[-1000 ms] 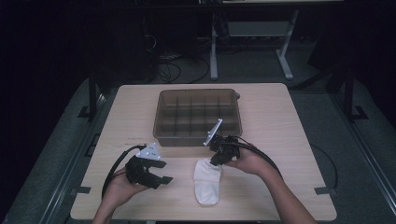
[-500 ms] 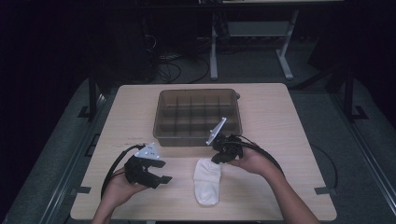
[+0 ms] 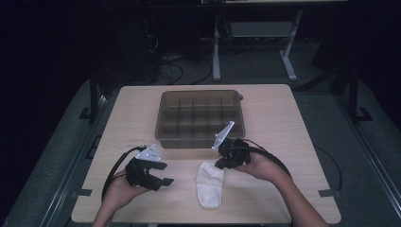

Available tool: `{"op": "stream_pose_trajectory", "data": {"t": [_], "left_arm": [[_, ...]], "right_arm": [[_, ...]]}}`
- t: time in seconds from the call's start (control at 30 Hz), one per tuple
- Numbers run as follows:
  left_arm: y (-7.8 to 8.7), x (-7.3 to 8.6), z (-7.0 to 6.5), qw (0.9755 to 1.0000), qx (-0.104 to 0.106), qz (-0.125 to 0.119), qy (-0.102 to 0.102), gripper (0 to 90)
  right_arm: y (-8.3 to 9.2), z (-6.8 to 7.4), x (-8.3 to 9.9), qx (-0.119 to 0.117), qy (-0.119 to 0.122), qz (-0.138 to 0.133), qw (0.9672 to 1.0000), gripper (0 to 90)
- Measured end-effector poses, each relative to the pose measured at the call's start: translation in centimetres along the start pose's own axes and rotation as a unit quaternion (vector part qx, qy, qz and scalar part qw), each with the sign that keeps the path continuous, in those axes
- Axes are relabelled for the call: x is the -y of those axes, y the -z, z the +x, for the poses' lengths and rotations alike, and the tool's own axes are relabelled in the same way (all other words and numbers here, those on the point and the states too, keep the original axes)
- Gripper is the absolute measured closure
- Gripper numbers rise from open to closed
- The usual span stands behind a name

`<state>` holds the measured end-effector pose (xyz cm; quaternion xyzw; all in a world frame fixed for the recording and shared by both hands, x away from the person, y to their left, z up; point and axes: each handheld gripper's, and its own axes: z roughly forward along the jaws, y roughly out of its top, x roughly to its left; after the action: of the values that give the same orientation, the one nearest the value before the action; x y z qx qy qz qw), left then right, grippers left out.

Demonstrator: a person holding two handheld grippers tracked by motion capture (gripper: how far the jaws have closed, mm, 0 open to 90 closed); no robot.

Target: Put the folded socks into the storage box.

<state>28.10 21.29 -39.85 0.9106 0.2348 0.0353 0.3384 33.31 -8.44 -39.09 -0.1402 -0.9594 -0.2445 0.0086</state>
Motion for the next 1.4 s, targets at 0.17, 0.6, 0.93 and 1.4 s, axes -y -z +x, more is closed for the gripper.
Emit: {"op": "stream_pose_trajectory", "data": {"t": [0.17, 0.6, 0.93, 1.4], "left_arm": [[0.0, 0.0, 0.0, 1.0000, 0.001, 0.002, -0.002, 36.6], [-0.1, -0.2, -0.3, 1.0000, 0.002, 0.003, -0.007, 36.7], [-0.1, -0.4, -0.4, 0.9999, 0.003, 0.003, -0.010, 37.0], [0.0, -0.6, -0.8, 0.9998, 0.001, 0.001, -0.018, 38.0]], "right_arm": [[0.3, 1.0, -0.1, -0.007, 0.014, 0.000, 0.9999, 88.8], [-0.4, 3.3, 0.3, -0.039, 0.032, 0.001, 0.9987, 88.4], [-0.5, 4.5, 0.5, -0.073, 0.038, -0.010, 0.9966, 83.3], [-4.1, 5.6, 1.3, -0.101, 0.043, 0.037, 0.9933, 84.5]]}}
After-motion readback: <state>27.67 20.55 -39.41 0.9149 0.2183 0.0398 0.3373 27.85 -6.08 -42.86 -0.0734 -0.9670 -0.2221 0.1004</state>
